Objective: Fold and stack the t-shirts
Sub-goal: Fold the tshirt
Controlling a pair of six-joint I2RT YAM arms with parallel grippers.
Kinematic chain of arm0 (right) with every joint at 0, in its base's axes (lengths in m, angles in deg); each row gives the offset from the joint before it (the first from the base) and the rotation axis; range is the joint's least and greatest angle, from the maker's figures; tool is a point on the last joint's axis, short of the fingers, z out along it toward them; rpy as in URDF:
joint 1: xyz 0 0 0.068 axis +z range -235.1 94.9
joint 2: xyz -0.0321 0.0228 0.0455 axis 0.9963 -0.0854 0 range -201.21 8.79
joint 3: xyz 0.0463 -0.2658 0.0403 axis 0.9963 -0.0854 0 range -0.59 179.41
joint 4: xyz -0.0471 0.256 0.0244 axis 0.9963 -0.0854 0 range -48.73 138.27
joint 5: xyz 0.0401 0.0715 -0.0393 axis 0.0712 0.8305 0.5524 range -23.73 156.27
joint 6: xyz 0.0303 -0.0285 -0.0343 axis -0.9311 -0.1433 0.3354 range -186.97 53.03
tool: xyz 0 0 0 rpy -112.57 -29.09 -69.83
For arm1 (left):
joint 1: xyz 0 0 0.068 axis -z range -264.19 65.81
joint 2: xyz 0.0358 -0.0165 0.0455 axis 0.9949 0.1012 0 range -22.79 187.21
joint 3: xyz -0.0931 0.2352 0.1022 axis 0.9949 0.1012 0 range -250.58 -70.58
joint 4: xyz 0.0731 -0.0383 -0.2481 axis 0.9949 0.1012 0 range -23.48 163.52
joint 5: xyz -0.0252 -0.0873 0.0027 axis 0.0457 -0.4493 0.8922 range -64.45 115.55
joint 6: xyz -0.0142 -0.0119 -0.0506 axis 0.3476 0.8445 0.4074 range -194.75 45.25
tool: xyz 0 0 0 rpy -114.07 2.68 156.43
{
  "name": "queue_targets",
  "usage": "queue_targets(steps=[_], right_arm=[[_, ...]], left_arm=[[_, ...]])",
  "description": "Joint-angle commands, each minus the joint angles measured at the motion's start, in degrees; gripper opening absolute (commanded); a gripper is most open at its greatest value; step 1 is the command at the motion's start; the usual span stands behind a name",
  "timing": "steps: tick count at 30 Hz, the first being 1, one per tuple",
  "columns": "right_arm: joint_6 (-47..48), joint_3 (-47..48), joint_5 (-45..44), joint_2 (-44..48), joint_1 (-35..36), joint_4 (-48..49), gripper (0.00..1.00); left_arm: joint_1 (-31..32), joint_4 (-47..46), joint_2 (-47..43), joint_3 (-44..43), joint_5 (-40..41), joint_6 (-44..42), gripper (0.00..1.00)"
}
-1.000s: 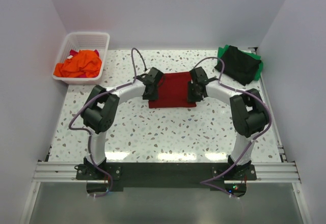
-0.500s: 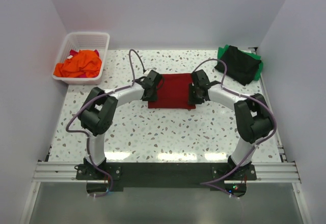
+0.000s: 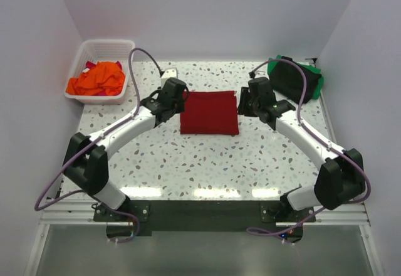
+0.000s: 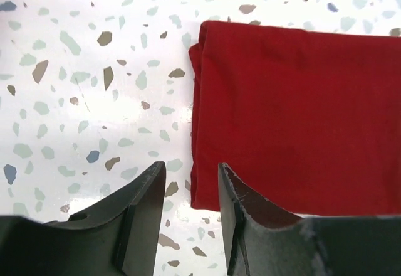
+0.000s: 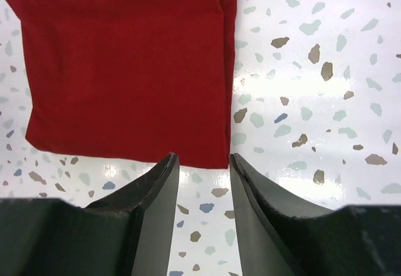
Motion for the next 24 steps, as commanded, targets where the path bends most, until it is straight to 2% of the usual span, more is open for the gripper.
queue_targets(steps=[1,6,9,24], right_arm=[[1.4,-0.7,-2.7,4.9,2.4,-3.1,0.43],[2.2,-4.4,-6.4,10.5,6.0,-3.8,0.43],[2.3,-5.6,-6.7,13.2,6.7,-4.5,0.44],[3.2,-6.5,-6.9,17.0,8.4,-6.0,0.46]], left_arm=[[1.4,-1.4,-6.6,2.8,-1.7,-3.1,0.46],[4.8,-3.7,-14.0,7.9,0.4,-4.5,0.52],[4.9,-4.2,-15.5,10.2,0.5,-4.6,0.54],[7.7,-2.1,-15.5,10.4,1.6,-1.4,0.55]])
